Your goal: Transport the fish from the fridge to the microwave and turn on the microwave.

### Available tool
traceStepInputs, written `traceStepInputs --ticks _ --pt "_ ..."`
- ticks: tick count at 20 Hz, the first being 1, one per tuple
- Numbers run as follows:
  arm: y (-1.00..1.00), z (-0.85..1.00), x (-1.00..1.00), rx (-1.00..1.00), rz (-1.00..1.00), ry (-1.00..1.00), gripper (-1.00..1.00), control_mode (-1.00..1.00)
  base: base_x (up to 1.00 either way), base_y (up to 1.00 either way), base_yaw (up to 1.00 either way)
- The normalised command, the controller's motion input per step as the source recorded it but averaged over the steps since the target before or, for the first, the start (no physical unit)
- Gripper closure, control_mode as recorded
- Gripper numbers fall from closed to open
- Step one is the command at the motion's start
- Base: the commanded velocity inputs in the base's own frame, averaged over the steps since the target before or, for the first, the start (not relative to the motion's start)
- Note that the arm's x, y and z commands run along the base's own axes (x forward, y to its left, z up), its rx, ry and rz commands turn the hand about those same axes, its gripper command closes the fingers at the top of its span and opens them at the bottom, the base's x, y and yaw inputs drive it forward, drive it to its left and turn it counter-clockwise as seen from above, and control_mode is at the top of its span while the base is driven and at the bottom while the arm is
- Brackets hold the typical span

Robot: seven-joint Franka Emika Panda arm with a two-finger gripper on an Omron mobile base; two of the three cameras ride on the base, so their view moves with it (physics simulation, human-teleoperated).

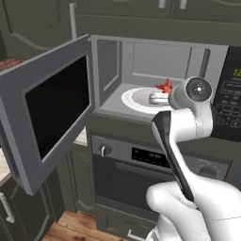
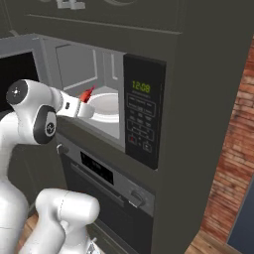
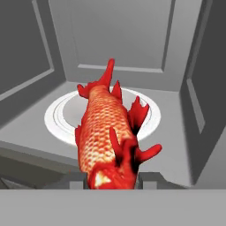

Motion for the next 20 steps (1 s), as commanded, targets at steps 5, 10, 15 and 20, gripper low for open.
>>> traceStepInputs --ticks 5,10,15,20 --pt "-0.02 -0.13 0.42 0.0 0.0 0.0 1.0 -1.0 0.0 0.0 0.0" --pt "0.0 -0.3 0.44 0.0 0.0 0.01 1.0 -1.0 0.0 0.0 0.0" --pt "0.0 -0.26 0.46 0.0 0.0 0.0 1.0 -1.0 0.0 0.0 0.0" --pt "-0.06 -0.14 0.45 0.0 0.0 0.0 1.0 -1.0 0.0 0.0 0.0"
